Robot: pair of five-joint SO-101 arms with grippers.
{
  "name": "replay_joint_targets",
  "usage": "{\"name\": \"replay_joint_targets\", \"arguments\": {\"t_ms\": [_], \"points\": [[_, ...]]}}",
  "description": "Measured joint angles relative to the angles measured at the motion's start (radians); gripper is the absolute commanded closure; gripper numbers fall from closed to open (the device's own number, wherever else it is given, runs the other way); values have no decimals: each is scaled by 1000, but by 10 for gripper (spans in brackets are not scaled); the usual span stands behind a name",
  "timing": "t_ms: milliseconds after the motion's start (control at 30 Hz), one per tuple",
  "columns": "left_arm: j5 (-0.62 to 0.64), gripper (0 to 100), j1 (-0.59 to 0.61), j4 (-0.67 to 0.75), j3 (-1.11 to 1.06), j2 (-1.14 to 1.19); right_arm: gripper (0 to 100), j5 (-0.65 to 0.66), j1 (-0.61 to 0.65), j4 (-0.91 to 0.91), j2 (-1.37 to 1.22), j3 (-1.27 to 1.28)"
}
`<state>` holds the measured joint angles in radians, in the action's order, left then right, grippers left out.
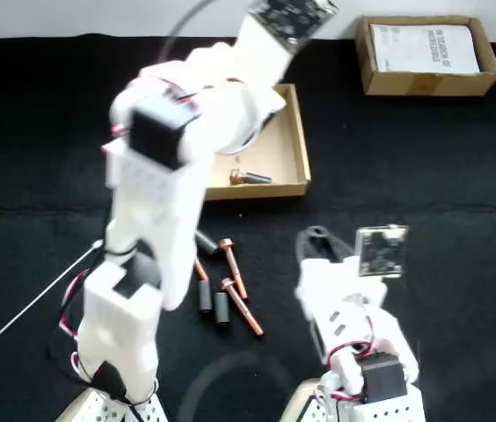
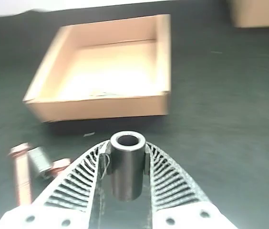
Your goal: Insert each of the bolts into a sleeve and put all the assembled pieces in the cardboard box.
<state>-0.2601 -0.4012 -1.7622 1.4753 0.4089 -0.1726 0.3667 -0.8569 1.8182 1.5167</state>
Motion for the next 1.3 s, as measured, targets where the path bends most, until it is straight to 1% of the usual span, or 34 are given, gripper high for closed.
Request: {"name": "replay_joint_targets", "arguments": {"t_ms": [100,200,367,500,633,767,900,1000,1200,1233,1300], "points": [[69,992,0,-3,-15,-107,991,18,94,31,0,0],[138,992,-2,-3,-123,-239,991,64,147,91,0,12],[204,992,-2,-3,-433,-482,991,118,160,170,0,26],[265,992,-2,-2,-649,-614,991,137,160,226,0,26],[348,992,-2,83,-835,-677,991,137,160,299,0,43],[451,992,-2,221,-1039,-723,991,137,160,381,0,106],[512,992,-2,436,-1292,-789,991,137,160,410,-2,138],[528,992,-15,638,-1511,-864,991,137,160,410,-2,141],[529,992,-91,1073,-1949,-1048,991,137,160,416,-2,141],[529,992,-98,1129,-2002,-1062,991,137,160,416,-2,141],[531,992,-109,1181,-2062,-1069,991,137,160,416,-2,141]]}}
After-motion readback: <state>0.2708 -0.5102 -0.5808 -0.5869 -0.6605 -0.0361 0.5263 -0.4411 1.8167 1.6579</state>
